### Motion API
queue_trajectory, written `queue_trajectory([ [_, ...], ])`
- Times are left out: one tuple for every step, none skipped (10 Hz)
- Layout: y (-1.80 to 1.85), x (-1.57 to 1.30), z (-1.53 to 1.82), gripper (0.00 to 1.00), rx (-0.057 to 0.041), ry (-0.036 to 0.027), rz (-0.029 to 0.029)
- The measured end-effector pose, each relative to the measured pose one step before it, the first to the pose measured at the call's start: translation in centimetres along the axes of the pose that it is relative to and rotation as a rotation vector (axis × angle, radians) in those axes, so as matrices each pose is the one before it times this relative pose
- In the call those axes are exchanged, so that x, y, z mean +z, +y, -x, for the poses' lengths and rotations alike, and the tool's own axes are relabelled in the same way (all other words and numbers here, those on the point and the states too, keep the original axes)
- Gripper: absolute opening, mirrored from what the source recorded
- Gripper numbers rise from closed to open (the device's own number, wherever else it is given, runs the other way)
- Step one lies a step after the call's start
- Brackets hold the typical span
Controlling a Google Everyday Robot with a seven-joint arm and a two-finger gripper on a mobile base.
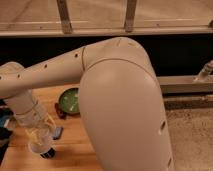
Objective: Place the ceramic cup over the eraser
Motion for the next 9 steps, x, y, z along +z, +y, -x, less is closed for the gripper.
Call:
queue_trajectory([
  [-0.028, 0.017, -0.007, 0.71, 0.00112, 0.00029, 0.00142],
  [-0.092, -0.050, 0.003, 0.76, 0.00223, -0.00037, 0.00107],
  [-0.062, -0.078, 0.073, 0.77, 0.00060, -0.00031, -0.00065],
  [0.075, -0.073, 0.147, 0.77, -0.00604, 0.00008, -0.00169],
  [0.052, -0.099, 0.107, 0.77, -0.00449, -0.00134, -0.00168],
  [-0.018, -0.081, 0.054, 0.77, -0.00335, -0.00174, -0.00197],
  [0.013, -0.233, 0.041, 0.77, -0.00464, -0.00599, -0.00372],
  [0.046, -0.208, 0.106, 0.77, -0.00581, -0.00857, -0.00348],
  [0.172, -0.293, 0.096, 0.77, -0.01568, -0.01777, -0.00754],
])
